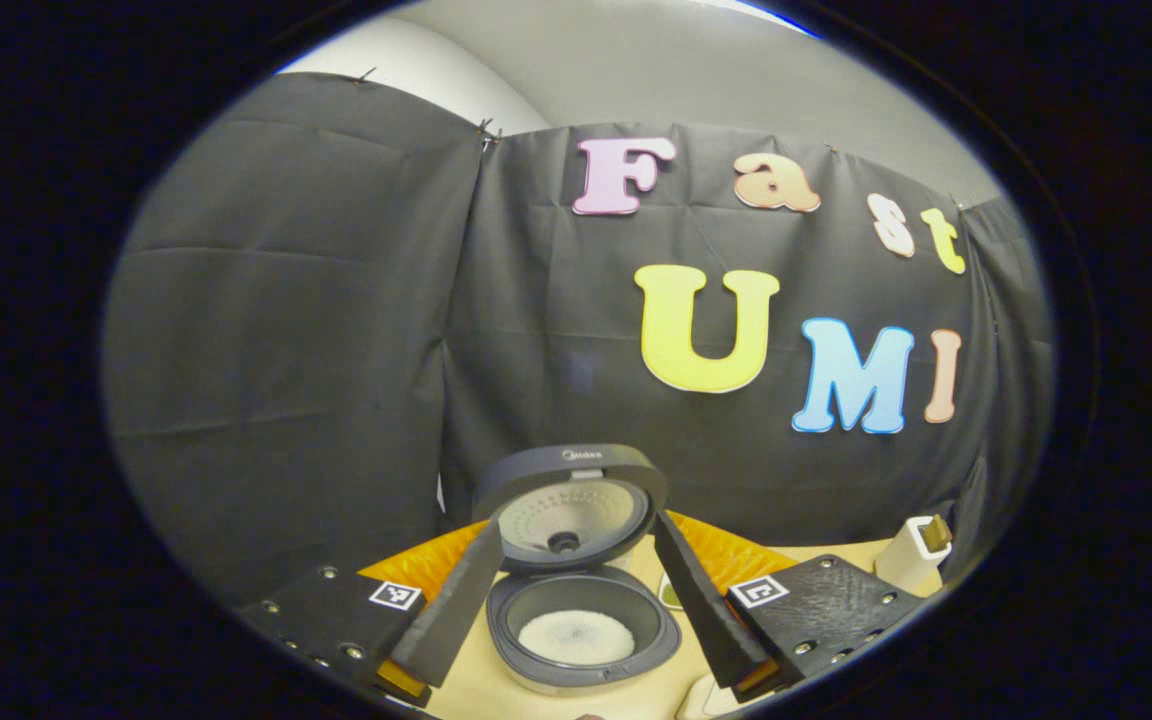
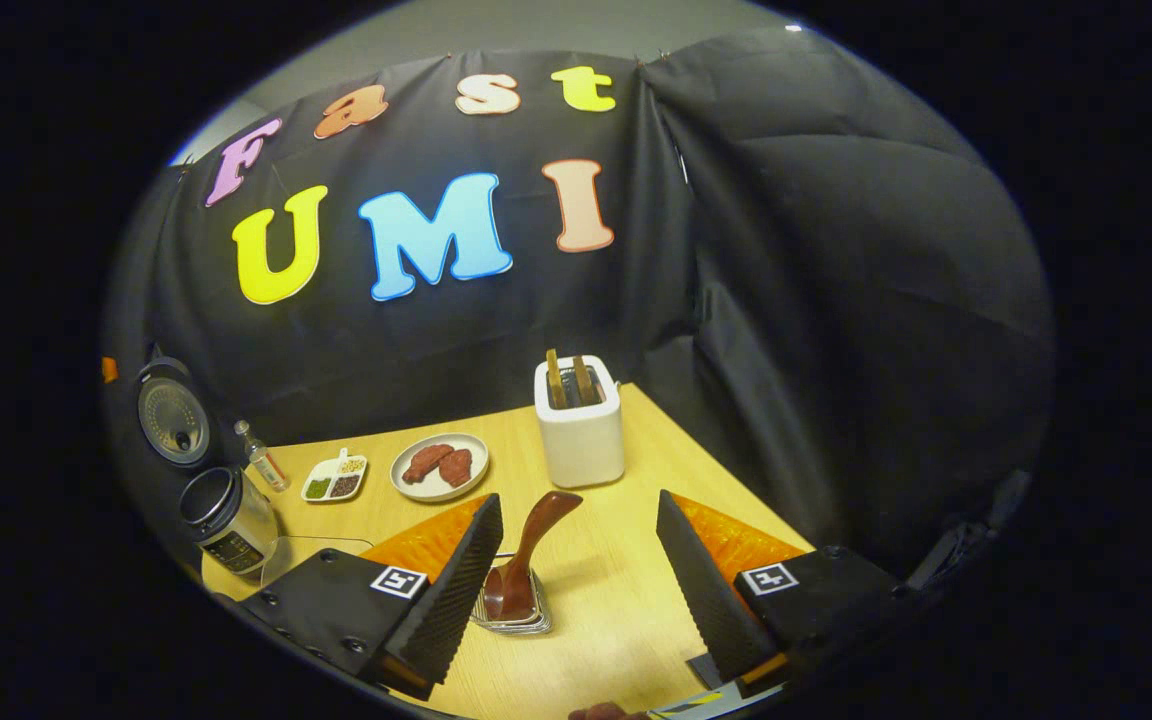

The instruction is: Close the left gripper, press the button to open the rice cooker; take a wooden spoon from the chopstick holder with the right hand, scoop a spoonful of rice and pour it into the rice cooker, then put the wooden spoon back into the chopstick holder.

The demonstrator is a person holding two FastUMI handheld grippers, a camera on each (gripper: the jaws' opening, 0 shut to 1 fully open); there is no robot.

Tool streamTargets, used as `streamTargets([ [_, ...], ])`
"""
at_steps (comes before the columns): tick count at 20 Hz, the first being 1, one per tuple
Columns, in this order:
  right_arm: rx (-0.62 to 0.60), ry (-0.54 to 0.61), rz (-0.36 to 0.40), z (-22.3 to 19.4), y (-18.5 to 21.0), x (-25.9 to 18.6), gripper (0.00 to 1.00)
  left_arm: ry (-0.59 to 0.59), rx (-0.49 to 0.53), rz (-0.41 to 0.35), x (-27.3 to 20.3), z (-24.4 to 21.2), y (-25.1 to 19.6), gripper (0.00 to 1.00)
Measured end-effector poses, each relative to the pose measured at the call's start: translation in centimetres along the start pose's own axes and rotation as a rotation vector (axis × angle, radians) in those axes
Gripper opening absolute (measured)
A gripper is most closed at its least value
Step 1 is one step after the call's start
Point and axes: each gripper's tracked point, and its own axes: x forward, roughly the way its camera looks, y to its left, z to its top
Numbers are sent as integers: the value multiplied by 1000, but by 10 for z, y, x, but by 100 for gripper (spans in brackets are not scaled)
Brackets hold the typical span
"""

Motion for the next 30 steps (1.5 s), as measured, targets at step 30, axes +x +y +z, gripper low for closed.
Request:
streamTargets([
  [30, 44, -169, -113, 71, -6, -43, 98, 325, -46, -50, 187, -49, -15, 99],
])
